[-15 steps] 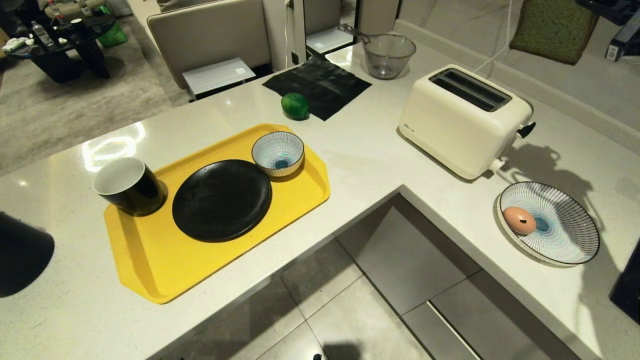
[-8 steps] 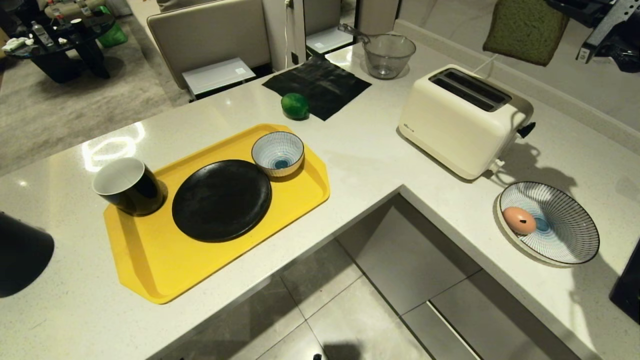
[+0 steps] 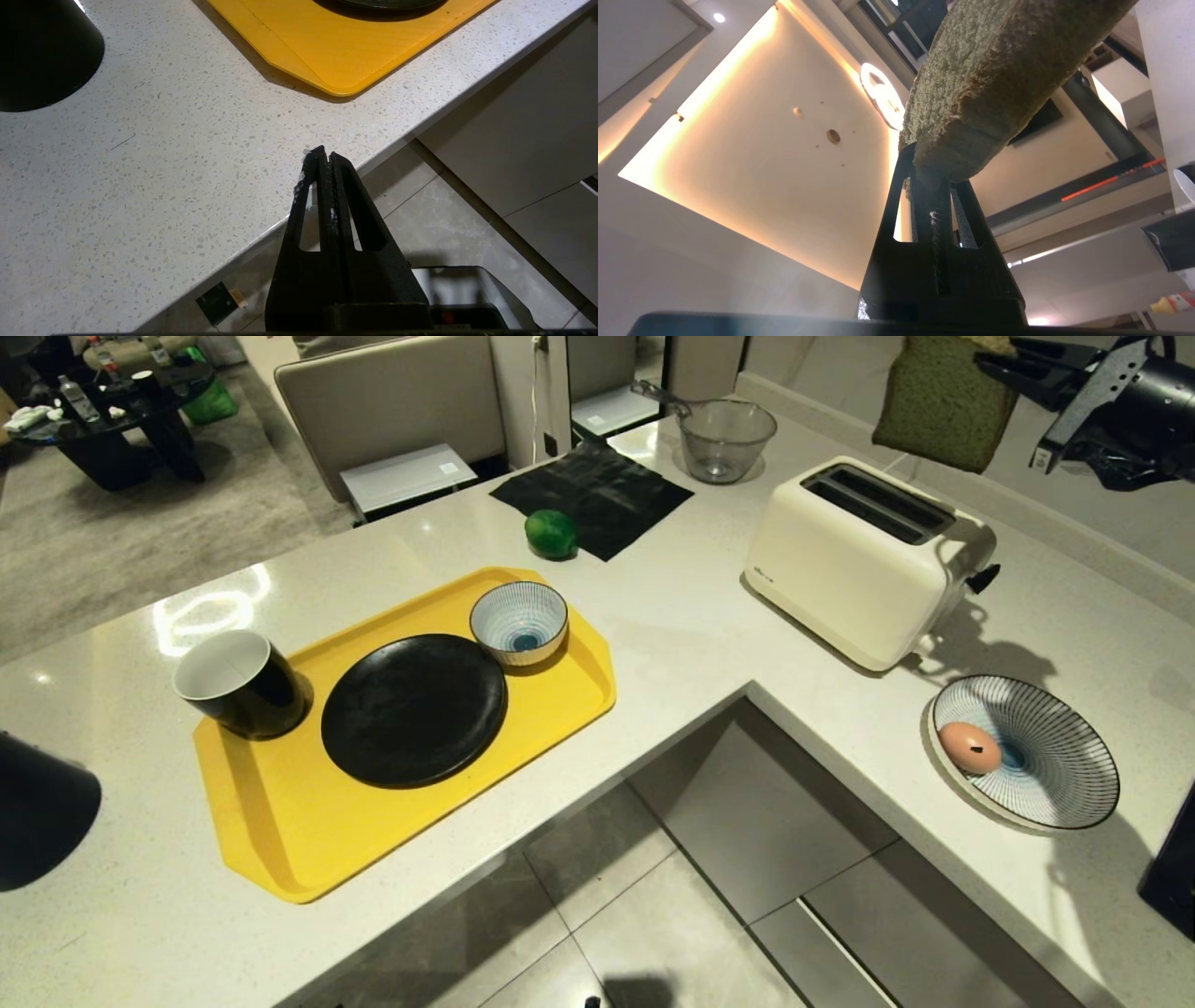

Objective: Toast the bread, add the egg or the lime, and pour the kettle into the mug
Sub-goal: Put the bread slices in the toaster

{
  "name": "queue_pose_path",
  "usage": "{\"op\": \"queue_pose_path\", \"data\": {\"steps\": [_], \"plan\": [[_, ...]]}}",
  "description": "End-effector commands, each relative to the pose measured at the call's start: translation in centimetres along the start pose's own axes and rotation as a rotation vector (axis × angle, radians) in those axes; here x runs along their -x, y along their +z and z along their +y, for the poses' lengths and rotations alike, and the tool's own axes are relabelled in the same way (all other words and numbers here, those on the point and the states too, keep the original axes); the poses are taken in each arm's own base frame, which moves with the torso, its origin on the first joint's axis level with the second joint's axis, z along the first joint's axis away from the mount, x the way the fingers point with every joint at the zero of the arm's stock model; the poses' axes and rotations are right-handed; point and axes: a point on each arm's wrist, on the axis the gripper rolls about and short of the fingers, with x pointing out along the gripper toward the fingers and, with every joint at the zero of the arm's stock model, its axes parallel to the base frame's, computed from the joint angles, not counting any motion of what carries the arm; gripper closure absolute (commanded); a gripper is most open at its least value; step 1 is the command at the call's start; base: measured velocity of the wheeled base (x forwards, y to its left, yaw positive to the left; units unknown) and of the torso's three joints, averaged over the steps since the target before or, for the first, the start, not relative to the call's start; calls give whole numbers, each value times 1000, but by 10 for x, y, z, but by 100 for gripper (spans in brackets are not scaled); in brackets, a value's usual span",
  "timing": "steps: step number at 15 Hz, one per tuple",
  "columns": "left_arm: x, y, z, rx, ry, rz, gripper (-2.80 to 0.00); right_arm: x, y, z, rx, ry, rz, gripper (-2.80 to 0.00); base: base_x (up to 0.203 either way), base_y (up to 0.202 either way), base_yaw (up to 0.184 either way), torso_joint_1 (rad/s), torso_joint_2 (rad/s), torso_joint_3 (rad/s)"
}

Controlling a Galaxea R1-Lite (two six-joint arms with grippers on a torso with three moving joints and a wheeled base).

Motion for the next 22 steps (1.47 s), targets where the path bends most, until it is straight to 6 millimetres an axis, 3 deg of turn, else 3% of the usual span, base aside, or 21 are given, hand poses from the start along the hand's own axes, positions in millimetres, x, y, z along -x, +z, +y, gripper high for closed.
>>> {"op": "queue_pose_path", "data": {"steps": [1,16,22], "plan": [[0,0,0,0,0,0,0,-5,10,-6,-25,-12,1,0,0,0,0,0,0,0],[0,0,0,0,0,0,0,-22,45,-38,-85,-46,-6,0,0,0,0,0,0,0],[0,0,0,0,0,0,0,-18,59,-39,-78,-26,-41,0,0,0,0,0,0,0]]}}
